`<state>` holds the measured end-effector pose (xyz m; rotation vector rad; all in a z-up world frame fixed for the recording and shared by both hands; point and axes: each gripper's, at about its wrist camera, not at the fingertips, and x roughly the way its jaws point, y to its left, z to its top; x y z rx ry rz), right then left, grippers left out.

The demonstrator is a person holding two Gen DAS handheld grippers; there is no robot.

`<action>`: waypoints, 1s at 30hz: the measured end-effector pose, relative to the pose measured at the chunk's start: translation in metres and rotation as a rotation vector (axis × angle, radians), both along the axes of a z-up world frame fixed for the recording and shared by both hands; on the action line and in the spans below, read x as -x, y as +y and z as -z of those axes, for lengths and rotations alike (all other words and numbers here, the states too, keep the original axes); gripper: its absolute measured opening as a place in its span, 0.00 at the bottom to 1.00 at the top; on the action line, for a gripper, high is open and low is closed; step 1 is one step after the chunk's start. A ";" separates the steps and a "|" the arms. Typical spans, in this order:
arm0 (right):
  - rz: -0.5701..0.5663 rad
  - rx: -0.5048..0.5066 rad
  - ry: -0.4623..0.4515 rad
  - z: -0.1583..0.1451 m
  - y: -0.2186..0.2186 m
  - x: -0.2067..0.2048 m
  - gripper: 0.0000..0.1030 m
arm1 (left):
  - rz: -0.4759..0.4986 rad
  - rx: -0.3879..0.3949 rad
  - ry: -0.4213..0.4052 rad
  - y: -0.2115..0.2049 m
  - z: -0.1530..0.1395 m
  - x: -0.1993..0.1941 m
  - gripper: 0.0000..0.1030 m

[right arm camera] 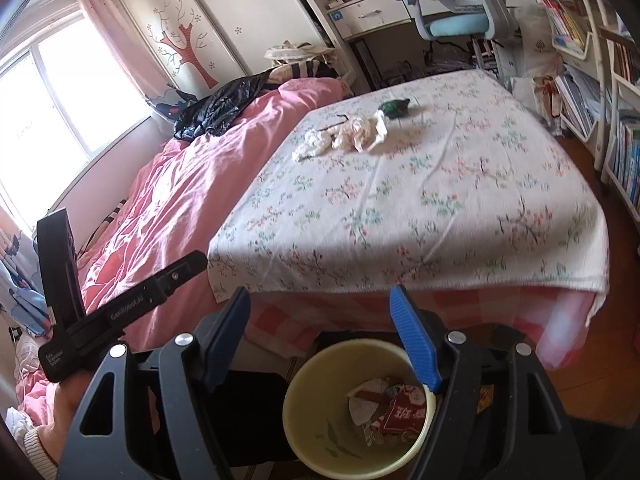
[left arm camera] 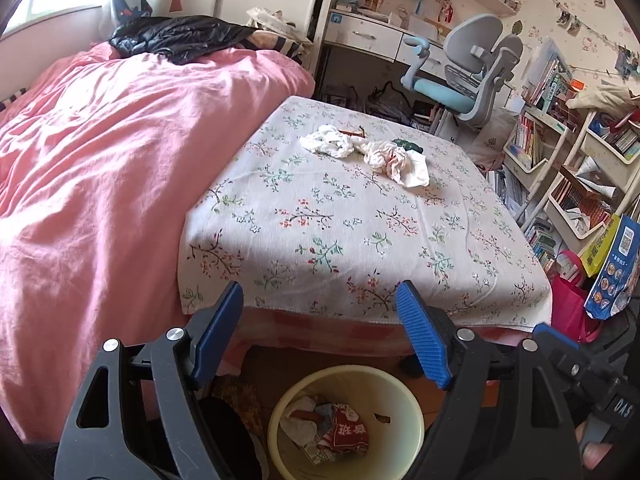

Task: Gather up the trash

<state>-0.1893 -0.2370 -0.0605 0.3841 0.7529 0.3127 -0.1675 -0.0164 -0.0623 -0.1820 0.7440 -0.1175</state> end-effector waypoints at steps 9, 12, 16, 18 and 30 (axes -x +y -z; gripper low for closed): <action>0.003 0.045 -0.014 -0.019 -0.007 -0.048 0.72 | -0.004 0.014 -0.015 0.007 -0.017 -0.021 0.75; 0.012 0.057 -0.021 -0.025 -0.007 -0.076 0.77 | -0.001 -0.014 -0.029 0.009 -0.029 -0.047 0.76; 0.029 0.055 -0.021 -0.024 -0.006 -0.123 0.78 | -0.024 -0.039 -0.039 0.017 -0.040 -0.092 0.77; 0.045 0.047 -0.012 -0.019 -0.006 -0.141 0.78 | -0.043 -0.036 -0.025 0.021 -0.039 -0.115 0.77; 0.108 -0.006 0.047 0.012 -0.012 -0.239 0.78 | -0.093 -0.028 0.036 0.020 -0.020 -0.201 0.77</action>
